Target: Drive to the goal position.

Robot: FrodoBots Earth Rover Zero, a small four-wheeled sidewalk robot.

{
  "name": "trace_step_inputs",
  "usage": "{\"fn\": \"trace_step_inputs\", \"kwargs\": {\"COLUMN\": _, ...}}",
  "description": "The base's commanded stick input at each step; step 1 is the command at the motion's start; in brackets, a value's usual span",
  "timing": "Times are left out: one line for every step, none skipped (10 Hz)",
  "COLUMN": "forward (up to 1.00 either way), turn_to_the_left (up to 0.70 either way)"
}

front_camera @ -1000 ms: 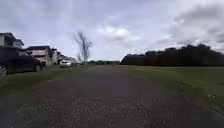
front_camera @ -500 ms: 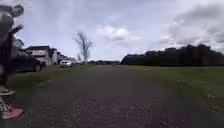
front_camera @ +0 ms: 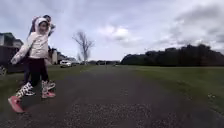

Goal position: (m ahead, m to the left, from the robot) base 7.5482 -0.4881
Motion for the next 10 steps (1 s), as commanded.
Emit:
{"fn": "trace_step_inputs", "kwargs": {"forward": 0.08, "turn_to_the_left": 0.0}}
{"fn": "trace_step_inputs", "kwargs": {"forward": 0.09, "turn_to_the_left": 0.0}}
{"fn": "trace_step_inputs", "kwargs": {"forward": 0.08, "turn_to_the_left": 0.0}}
{"fn": "trace_step_inputs", "kwargs": {"forward": 0.08, "turn_to_the_left": 0.0}}
{"fn": "trace_step_inputs", "kwargs": {"forward": 0.07, "turn_to_the_left": 0.0}}
{"fn": "trace_step_inputs", "kwargs": {"forward": 0.08, "turn_to_the_left": 0.0}}
{"fn": "trace_step_inputs", "kwargs": {"forward": 0.08, "turn_to_the_left": 0.0}}
{"fn": "trace_step_inputs", "kwargs": {"forward": 0.08, "turn_to_the_left": 0.0}}
{"fn": "trace_step_inputs", "kwargs": {"forward": 0.08, "turn_to_the_left": 0.0}}
{"fn": "trace_step_inputs", "kwargs": {"forward": 0.08, "turn_to_the_left": 0.0}}
